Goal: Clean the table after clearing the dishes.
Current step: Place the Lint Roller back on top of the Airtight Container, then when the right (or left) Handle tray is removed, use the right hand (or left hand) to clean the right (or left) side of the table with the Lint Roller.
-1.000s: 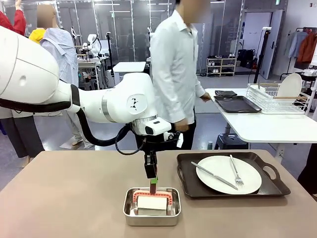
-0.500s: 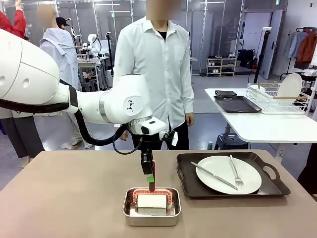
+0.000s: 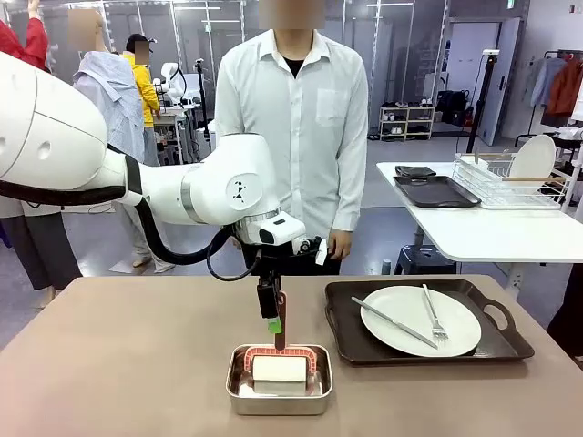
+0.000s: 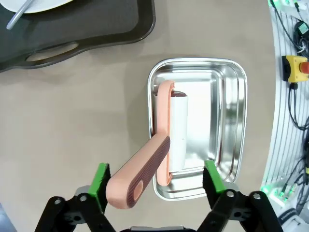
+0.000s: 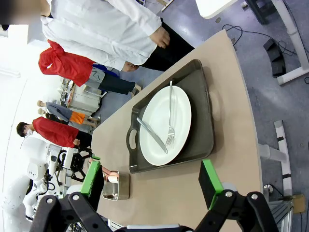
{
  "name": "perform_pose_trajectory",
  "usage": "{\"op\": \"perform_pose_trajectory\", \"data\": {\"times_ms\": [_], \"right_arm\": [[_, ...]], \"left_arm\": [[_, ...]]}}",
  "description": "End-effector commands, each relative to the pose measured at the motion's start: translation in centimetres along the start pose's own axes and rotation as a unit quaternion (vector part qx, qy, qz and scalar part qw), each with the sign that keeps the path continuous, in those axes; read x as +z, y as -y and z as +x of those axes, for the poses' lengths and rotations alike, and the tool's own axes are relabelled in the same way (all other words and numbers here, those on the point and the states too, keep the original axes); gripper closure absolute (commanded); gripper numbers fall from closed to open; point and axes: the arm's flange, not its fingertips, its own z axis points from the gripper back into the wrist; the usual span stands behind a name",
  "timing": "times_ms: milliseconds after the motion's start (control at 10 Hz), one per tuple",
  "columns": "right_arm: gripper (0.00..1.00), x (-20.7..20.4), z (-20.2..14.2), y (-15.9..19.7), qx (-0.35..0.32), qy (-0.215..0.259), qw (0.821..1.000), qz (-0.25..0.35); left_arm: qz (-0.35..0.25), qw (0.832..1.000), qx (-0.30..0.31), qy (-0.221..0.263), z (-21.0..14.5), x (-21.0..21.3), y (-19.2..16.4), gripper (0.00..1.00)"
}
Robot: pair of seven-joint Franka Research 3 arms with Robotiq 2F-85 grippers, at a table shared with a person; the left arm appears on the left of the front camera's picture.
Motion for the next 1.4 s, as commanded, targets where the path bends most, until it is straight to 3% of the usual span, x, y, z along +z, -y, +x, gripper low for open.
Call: {"op": "perform_pose_trajectory", "data": {"times_ms": [0, 200, 300, 1200, 1300], "right_arm": [[0.0, 0.1, -0.2, 0.0, 0.01, 0.007, 1.0, 0.008], [0.0, 0.1, -0.2, 0.0, 0.01, 0.007, 1.0, 0.008], [0.0, 0.1, -0.2, 0.0, 0.01, 0.007, 1.0, 0.008], [0.0, 0.1, -0.2, 0.0, 0.01, 0.007, 1.0, 0.008], [0.0, 0.1, -0.2, 0.0, 0.01, 0.007, 1.0, 0.008]], "left_arm": [[0.014, 1.0, -0.014, 0.007, -0.5, 0.8, 0.4, 0.0], [0.029, 0.999, 0.002, 0.026, -1.1, 1.2, 0.7, 0.0], [0.007, 1.0, 0.0, 0.003, 0.0, 0.7, 0.0, 0.0], [0.008, 1.0, 0.002, 0.006, 0.0, 0.5, -0.1, 0.0], [0.033, 0.999, 0.029, -0.016, -1.1, 2.8, -1.8, 0.0]]}}
